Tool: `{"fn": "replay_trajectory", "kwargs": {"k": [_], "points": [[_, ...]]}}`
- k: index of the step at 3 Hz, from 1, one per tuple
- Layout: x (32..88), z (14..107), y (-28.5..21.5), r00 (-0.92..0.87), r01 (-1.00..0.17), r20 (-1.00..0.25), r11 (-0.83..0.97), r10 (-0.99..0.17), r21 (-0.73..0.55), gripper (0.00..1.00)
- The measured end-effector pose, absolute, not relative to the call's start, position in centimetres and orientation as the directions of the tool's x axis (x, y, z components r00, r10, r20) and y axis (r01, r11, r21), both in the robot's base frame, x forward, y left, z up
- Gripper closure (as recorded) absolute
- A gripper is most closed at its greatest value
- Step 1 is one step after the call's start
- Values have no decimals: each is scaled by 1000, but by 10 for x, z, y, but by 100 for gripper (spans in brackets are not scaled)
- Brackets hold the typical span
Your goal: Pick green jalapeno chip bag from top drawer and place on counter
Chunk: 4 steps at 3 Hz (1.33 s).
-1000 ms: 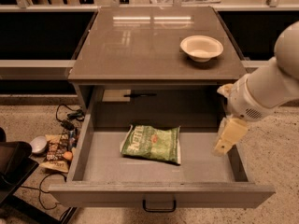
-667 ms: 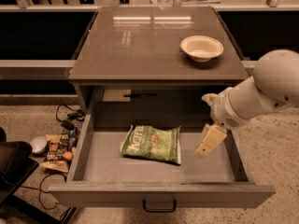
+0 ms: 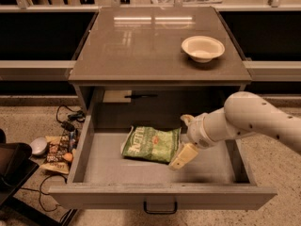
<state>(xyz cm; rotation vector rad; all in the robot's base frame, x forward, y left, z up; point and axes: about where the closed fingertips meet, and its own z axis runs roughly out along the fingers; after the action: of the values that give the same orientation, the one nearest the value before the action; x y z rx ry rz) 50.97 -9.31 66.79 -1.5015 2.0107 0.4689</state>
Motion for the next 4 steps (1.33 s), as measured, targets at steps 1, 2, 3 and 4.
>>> {"fn": "replay_trajectory", "kwargs": {"k": [1,2,3,4], "points": [[507,640,-72,-207,-958,-616,286,-760,-32,0],[508,639,-69,-205,-959,-616,283,-761,-30,0],[513,619,-66,-222,-955,-628,296,-746,-14,0],[526,581,-54,-270,-946,-631,322,-728,33,27]]}}
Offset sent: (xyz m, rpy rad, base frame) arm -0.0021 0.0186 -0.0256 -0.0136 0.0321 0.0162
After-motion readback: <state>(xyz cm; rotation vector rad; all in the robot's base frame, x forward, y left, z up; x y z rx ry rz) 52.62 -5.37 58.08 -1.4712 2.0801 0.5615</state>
